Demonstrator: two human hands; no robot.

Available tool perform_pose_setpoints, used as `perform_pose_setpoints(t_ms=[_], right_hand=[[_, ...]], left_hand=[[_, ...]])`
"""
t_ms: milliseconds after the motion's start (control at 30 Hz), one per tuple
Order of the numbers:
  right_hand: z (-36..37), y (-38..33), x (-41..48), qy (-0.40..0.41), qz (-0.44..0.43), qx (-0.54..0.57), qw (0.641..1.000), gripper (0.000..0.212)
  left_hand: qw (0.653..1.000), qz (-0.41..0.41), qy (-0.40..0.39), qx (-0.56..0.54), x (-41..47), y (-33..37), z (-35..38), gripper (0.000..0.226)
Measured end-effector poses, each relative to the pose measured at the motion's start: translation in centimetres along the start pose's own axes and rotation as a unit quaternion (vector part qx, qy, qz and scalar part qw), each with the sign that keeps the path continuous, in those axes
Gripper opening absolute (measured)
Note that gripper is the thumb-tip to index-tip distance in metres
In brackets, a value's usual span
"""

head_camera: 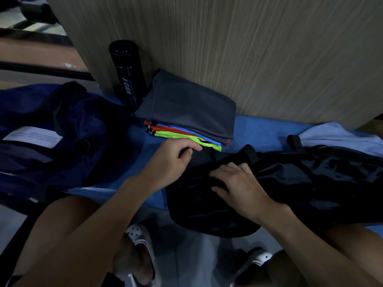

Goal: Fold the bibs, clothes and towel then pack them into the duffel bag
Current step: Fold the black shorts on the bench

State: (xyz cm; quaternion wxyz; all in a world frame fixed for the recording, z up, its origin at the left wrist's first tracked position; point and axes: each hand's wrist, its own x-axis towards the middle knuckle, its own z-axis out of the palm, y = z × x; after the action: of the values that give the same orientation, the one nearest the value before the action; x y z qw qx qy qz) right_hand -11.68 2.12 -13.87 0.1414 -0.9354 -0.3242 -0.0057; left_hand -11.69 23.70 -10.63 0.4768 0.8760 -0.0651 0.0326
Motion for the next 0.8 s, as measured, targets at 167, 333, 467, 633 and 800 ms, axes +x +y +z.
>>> perform_pose_setpoints(t_ms=[167, 333, 467, 633, 800], right_hand=[[-0.5, 0.0, 0.1, 0.086, 0.018, 0.068, 0.994, 0.009], [-1.1, 0.4, -0.1, 0.116, 0.073, 0.186, 0.973, 0.011], [-1.1, 0.5, 0.1, 0.145, 0.060, 0.221, 0.963, 0.011], [-1.7, 0.2, 0.2, 0.163, 0.080, 0.270, 0.946, 0.011], [-1.6, 0.5, -0.1, 0.115, 0.021, 0.179, 0.977, 0.015]], left_hand=[[1.000, -0.005, -0.010, -0.026, 0.0, -0.1, -0.1, 0.028], [0.997, 0.008, -0.015, -0.074, -0.2, 0.9, -0.2, 0.011], [0.994, -0.021, -0.067, -0.079, -0.5, 1.2, -0.2, 0.019], [0.996, -0.015, -0.078, -0.039, -0.4, 1.1, 0.0, 0.007], [0.998, -0.030, -0.024, -0.054, -0.1, 0.3, 0.2, 0.018]])
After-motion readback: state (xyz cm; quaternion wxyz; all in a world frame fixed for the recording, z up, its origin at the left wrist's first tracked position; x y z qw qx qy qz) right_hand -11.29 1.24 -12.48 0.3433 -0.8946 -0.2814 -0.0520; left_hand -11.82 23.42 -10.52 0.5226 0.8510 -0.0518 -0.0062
